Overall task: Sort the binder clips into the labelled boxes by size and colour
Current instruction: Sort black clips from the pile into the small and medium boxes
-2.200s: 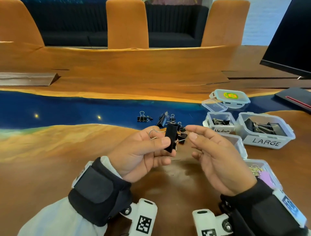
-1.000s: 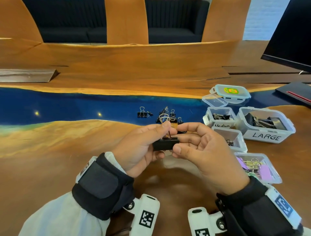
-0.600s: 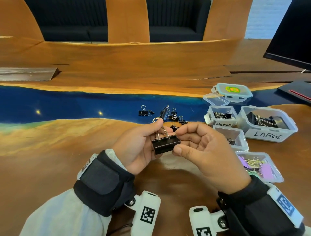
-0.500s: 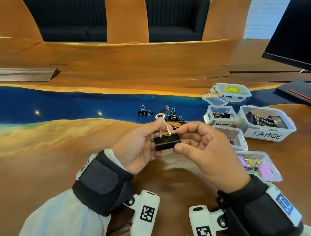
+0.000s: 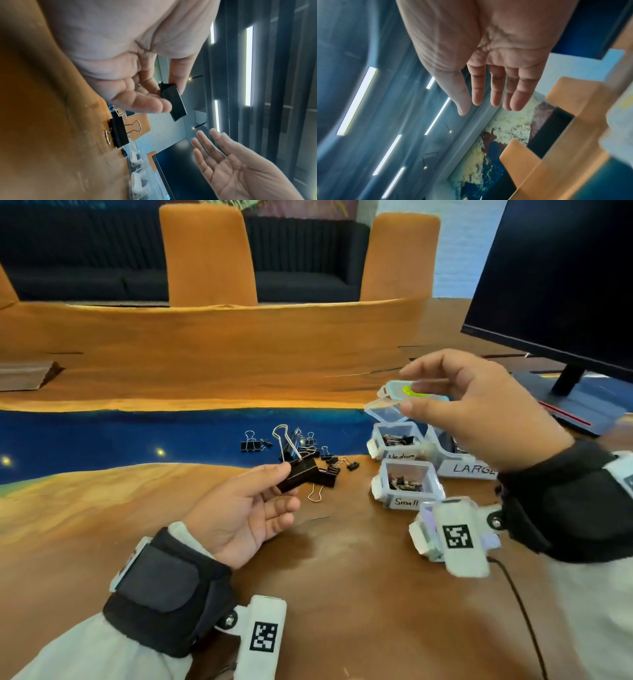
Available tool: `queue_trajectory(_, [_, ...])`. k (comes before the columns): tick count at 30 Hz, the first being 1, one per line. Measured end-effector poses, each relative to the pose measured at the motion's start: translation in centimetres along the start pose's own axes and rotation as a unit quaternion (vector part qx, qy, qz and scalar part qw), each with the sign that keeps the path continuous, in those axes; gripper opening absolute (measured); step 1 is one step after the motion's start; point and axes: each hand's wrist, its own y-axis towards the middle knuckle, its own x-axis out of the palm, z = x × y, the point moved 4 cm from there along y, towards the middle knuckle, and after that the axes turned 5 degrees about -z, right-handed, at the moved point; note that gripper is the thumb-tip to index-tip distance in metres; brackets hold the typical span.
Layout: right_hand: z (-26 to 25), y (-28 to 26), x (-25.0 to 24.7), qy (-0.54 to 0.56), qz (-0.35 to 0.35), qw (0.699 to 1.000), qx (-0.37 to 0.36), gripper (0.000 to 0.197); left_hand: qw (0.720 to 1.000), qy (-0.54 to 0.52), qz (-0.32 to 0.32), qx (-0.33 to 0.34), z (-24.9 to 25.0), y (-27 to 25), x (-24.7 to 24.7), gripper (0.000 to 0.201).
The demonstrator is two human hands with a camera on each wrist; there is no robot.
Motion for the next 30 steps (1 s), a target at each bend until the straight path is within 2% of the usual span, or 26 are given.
queue_trajectory(3, [2.8,2.5,-3.5,-0.123,-0.068,0.989,0.054,0.032,1.0,-0.007,-0.002,-0.003,-0.1,-0.1,0.1,0.046])
queue_trajectory(5, [6.4,3.8,-4.8,-0.192,-0.132,0.965,0.122,0.043,1.0,-0.015,0.004,-0.006,-0.1,-0.2,-0.1,0.048])
queue_trajectory(6, [8.4,4.1,-5.3,-0.236,-0.162,0.945,0.16,0.054,1.0,-0.018,0.007,-0.007,-0.1,-0.3,-0.2,0.049])
queue_trajectory(9, [13.3,3.7,-6.2,-0.337,-0.232,0.879,0.246,0.104,1.0,-0.019,0.011,-0.008,-0.1,-0.5,-0.2,0.051])
queue_trajectory(10, [14.4,3.4,-6.3,-0.342,-0.239,0.87,0.262,0.114,1.0,-0.017,0.012,-0.004,-0.1,-0.5,-0.1,0.051])
queue_trajectory(12, [16.0,3.0,-6.3,-0.342,-0.229,0.871,0.268,0.122,1.0,-0.014,0.017,0.001,0.0,-0.5,0.0,0.049])
queue_trajectory(18, [16.5,1.8,-7.0,-0.313,-0.139,0.913,0.219,0.096,0.999,0.018,0.033,0.022,0.6,-0.9,0.0,0.057])
queue_trajectory(21, [15.2,0.4,-8.2,-0.294,-0.091,0.932,0.189,0.092,0.997,0.056,0.021,0.053,1.6,-1.4,0.3,0.054])
queue_trajectory(23, [13.4,-0.8,-8.7,-0.279,-0.071,0.944,0.16,0.084,0.993,0.097,0.012,0.072,2.4,-2.0,0.9,0.052])
queue_trajectory(27, [8.2,-3.3,-8.6,-0.253,-0.062,0.962,0.076,0.052,0.977,0.176,0.034,0.115,3.6,-3.1,2.6,0.051])
queue_trajectory(30, [4.4,-5.3,-7.2,-0.242,-0.082,0.966,0.029,0.044,0.959,0.236,0.023,0.153,4.4,-4.4,4.2,0.046])
